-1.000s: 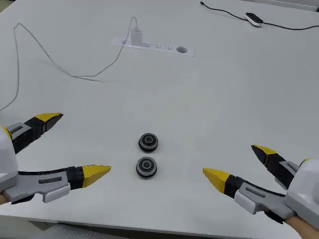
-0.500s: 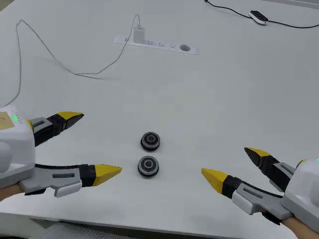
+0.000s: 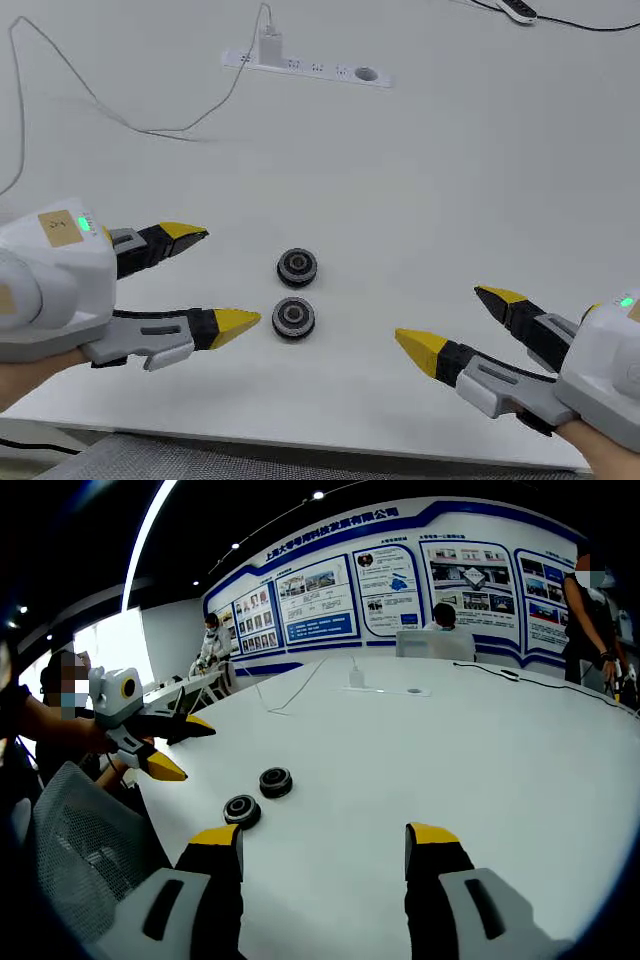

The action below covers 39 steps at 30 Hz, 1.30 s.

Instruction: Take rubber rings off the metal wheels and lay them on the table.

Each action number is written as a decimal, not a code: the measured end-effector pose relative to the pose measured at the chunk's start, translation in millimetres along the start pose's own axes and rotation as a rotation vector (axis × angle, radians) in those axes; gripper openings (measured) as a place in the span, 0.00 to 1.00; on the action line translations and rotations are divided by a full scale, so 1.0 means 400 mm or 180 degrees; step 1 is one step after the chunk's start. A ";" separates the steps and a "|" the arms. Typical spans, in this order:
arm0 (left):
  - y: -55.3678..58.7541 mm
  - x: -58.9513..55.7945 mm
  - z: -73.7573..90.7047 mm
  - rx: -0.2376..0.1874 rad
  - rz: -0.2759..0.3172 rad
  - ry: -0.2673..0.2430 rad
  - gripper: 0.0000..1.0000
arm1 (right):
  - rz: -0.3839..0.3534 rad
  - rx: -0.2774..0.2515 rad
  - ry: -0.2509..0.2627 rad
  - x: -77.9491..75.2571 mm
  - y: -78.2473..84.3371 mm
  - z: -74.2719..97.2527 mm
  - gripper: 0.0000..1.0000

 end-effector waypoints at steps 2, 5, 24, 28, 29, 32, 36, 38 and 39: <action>0.001 -0.001 -0.007 -0.0004 0.0009 0.0012 0.56 | -0.0011 0.0001 -0.0012 0.002 0.000 -0.002 0.66; 0.001 -0.004 -0.020 -0.0033 0.0024 0.0046 0.50 | -0.0018 0.0015 -0.0020 0.003 0.003 -0.006 0.65; 0.014 -0.041 -0.096 0.0057 -0.0111 0.0453 0.30 | -0.0103 0.0128 -0.0083 0.011 0.014 -0.018 0.63; 0.018 -0.049 -0.108 0.0076 -0.0142 0.0515 0.28 | -0.0118 0.0149 -0.0092 0.011 0.017 -0.020 0.62; 0.019 -0.050 -0.110 0.0084 -0.0150 0.0530 0.28 | -0.0121 0.0150 -0.0094 0.012 0.017 -0.020 0.62; 0.022 -0.051 -0.115 0.0116 -0.0175 0.0553 0.25 | -0.0127 0.0160 -0.0100 0.012 0.018 -0.022 0.62; 0.017 -0.054 -0.119 0.0112 -0.0167 0.0567 0.22 | -0.0158 0.0152 -0.0109 0.012 0.018 -0.024 0.62; 0.016 -0.058 -0.122 0.0119 -0.0183 0.0589 0.20 | -0.0167 0.0170 -0.0109 0.012 0.021 -0.026 0.62; 0.016 -0.059 -0.124 0.0126 -0.0186 0.0600 0.19 | -0.0167 0.0174 -0.0111 0.012 0.022 -0.027 0.62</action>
Point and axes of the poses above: the centre of the closed fingertips' face, and the gripper's own axes: z roughly backward along the fingers, x roughly to its left, y roughly out of its underside, the point moved 10 cm from there along z, roughly backward along the fingers, and after that the axes turned 12 degrees about -z, right-handed, at the moved point
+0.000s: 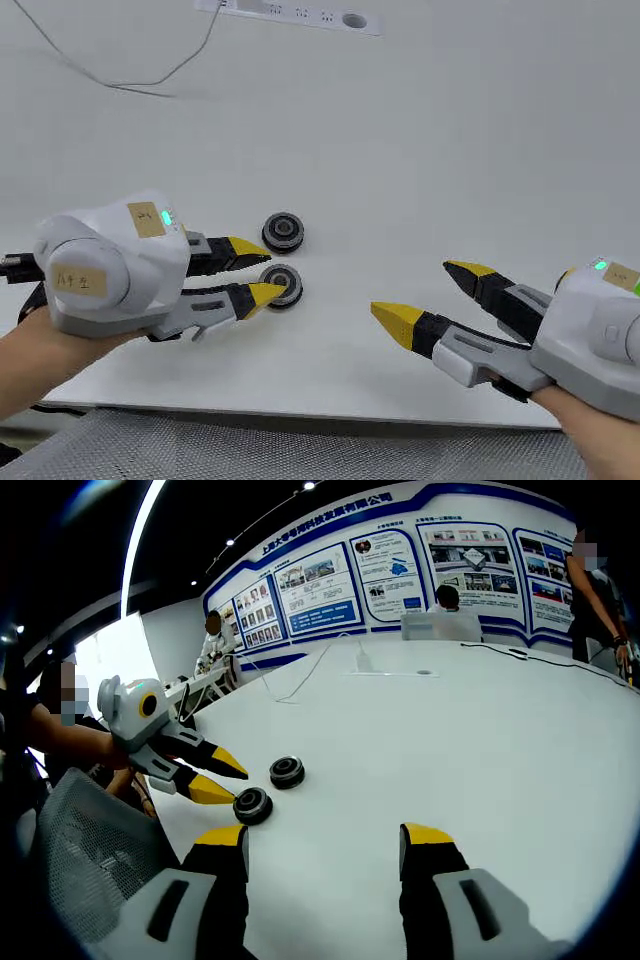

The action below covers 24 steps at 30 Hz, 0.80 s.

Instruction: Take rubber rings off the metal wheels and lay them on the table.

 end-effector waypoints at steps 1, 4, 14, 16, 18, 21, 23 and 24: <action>0.000 -0.002 -0.002 0.0013 -0.0006 0.0008 0.19 | -0.0002 0.0002 -0.0004 0.000 0.001 -0.001 0.62; -0.001 -0.004 -0.006 0.0025 -0.0011 0.0021 0.19 | -0.0011 0.0001 -0.0017 0.001 0.001 -0.003 0.62; -0.002 -0.011 -0.013 0.0091 -0.0081 0.0071 0.18 | -0.0040 0.0000 -0.0026 -0.001 0.002 -0.004 0.61; -0.001 -0.011 -0.014 0.0100 -0.0089 0.0077 0.18 | -0.0042 0.0002 -0.0028 0.000 0.002 -0.004 0.61; 0.001 -0.010 -0.016 0.0119 -0.0093 0.0080 0.18 | -0.0043 0.0001 -0.0031 0.000 0.002 -0.004 0.61; 0.005 -0.007 -0.018 0.0153 -0.0097 0.0076 0.18 | -0.0053 -0.0006 -0.0032 0.000 0.002 -0.004 0.61; 0.005 -0.007 -0.019 0.0170 -0.0129 0.0084 0.18 | -0.0054 -0.0004 -0.0032 -0.001 0.003 -0.004 0.61; 0.005 -0.007 -0.020 0.0161 -0.0126 0.0084 0.18 | -0.0055 0.0001 -0.0032 -0.001 0.003 -0.004 0.61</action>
Point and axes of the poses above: the centre of the closed fingertips' face, and the gripper's own axes: z roughly backward along the fingers, x roughly to its left, y roughly out of its underside, the point moved 10 cm from there along z, roughly backward along the fingers, and after that the axes turned 12 degrees about -z, right-handed, at the moved point
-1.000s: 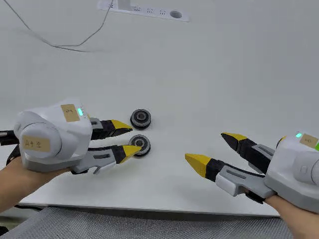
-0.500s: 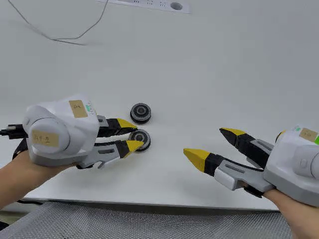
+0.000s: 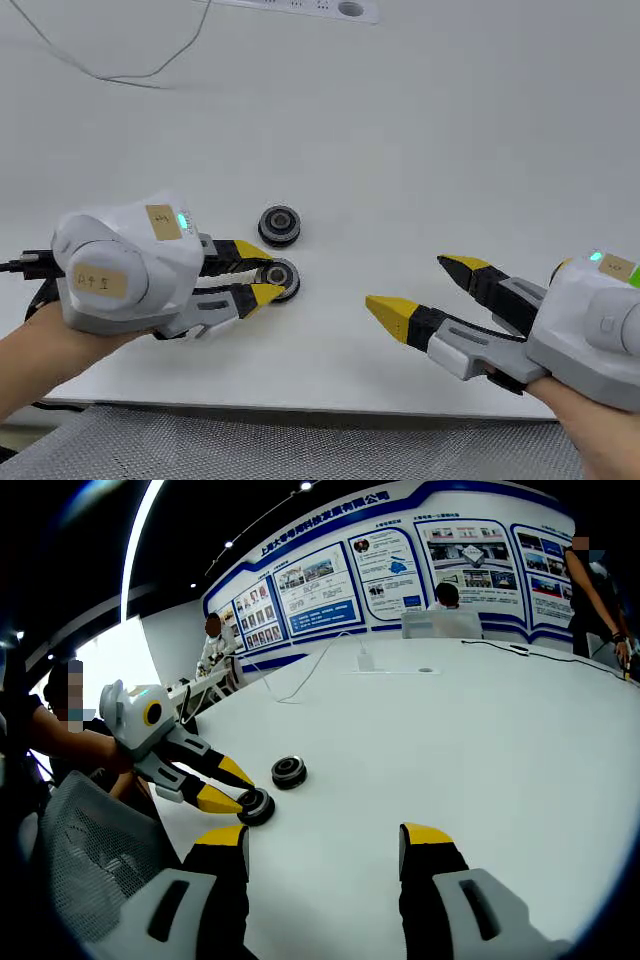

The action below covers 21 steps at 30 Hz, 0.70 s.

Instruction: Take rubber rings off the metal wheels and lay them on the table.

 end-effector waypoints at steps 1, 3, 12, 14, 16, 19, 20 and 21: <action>0.000 0.000 0.000 0.0003 0.0011 0.0002 0.18 | 0.0000 0.0001 0.0000 0.000 0.000 0.000 0.61; 0.000 0.000 -0.002 -0.0005 0.0029 0.0008 0.17 | -0.0006 0.0005 -0.0003 0.000 0.000 0.000 0.61; -0.009 -0.003 -0.006 0.0033 -0.0083 0.0053 0.15 | -0.0033 -0.0003 -0.0029 0.002 -0.001 -0.002 0.60; -0.009 -0.003 -0.007 0.0064 -0.0079 0.0067 0.16 | -0.0034 -0.0002 -0.0033 0.003 -0.001 -0.002 0.59; -0.010 -0.002 -0.007 0.0076 -0.0085 0.0076 0.16 | -0.0036 0.0000 -0.0040 0.004 -0.001 -0.003 0.59; -0.011 -0.002 -0.007 0.0088 -0.0097 0.0084 0.16 | -0.0034 0.0004 -0.0053 0.006 0.000 -0.005 0.59; -0.011 -0.002 -0.007 0.0091 -0.0093 0.0086 0.16 | -0.0033 0.0006 -0.0056 0.007 0.000 -0.006 0.59; -0.011 -0.001 -0.007 0.0093 -0.0102 0.0088 0.16 | -0.0032 0.0004 -0.0060 0.008 -0.001 -0.006 0.59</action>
Point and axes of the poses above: the centre of the closed fingertips' face, and the gripper's own axes: z roughly backward along the fingers, x roughly to its left, y roughly out of its underside, the point moved 10 cm from there along z, roughly backward along the fingers, and after that the axes turned 12 degrees about -z, right-handed, at the moved point
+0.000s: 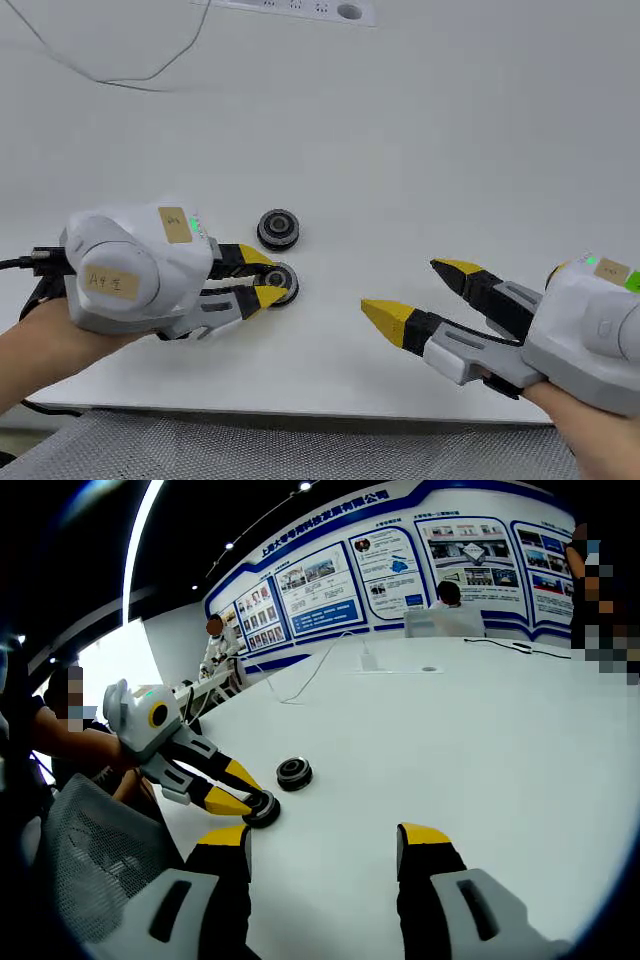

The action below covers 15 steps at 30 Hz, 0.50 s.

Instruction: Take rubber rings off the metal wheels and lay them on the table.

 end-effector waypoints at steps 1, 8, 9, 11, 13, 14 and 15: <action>0.000 0.000 0.000 0.0004 -0.0006 0.0003 0.16 | -0.0002 -0.0003 -0.0006 0.001 0.000 -0.001 0.59; 0.001 0.006 0.000 0.0015 -0.0006 0.0015 0.14 | -0.0002 -0.0004 -0.0026 0.004 0.000 -0.004 0.59; 0.000 0.006 0.001 0.0012 -0.0018 0.0026 0.14 | -0.0003 -0.0005 -0.0027 0.004 0.000 -0.004 0.59; -0.001 0.007 0.002 0.0014 -0.0019 0.0031 0.14 | -0.0008 -0.0009 -0.0030 0.004 0.000 -0.004 0.59; -0.001 0.007 0.002 0.0010 -0.0020 0.0035 0.14 | -0.0017 -0.0012 -0.0031 0.004 0.000 -0.004 0.59; -0.001 0.007 0.003 0.0007 -0.0017 0.0037 0.14 | -0.0020 -0.0017 -0.0032 0.004 -0.001 -0.004 0.59; -0.001 0.007 0.003 0.0007 -0.0016 0.0038 0.14 | -0.0023 -0.0019 -0.0032 0.004 -0.001 -0.004 0.59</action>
Point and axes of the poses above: the centre of the closed fingertips' face, and the gripper's own axes: z roughly backward along the fingers, x roughly to its left, y roughly out of its underside, the point moved 10 cm from there along z, roughly backward along the fingers, and after that the axes turned 12 degrees about -z, right-handed, at the moved point
